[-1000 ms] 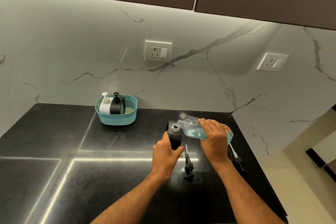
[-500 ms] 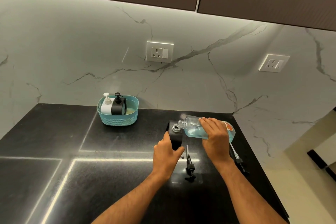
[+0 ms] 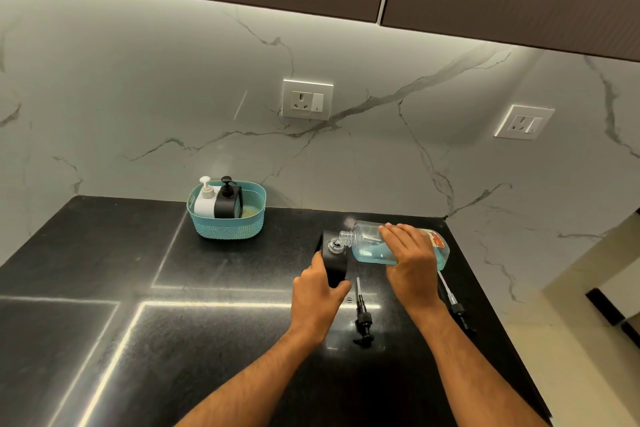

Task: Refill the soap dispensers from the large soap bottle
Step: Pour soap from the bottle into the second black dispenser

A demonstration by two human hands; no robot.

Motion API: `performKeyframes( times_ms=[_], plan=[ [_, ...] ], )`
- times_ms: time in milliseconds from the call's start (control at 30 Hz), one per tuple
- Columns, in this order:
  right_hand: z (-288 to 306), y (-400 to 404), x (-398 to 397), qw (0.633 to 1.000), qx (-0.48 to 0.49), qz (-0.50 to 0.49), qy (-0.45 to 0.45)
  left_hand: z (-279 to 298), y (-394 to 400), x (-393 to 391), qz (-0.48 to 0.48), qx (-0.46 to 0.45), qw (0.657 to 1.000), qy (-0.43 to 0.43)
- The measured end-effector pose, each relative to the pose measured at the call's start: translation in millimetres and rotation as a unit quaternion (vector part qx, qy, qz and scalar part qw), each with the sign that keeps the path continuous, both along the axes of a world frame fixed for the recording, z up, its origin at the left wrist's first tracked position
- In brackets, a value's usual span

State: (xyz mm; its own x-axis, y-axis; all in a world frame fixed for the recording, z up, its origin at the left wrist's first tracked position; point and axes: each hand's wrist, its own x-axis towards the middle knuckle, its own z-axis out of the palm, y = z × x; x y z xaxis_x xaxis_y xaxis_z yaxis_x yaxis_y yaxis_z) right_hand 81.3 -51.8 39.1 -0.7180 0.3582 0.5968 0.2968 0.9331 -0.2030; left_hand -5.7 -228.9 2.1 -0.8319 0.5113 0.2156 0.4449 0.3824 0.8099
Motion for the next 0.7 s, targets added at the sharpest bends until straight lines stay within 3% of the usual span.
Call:
performKeyframes(
  times_ms=[700],
  plan=[
    [-0.2, 1.9, 1.9, 1.000, 0.010, 0.001, 0.006, 2.5, -2.8, 2.0, -0.010, 0.002, 1.000, 0.002]
  ],
)
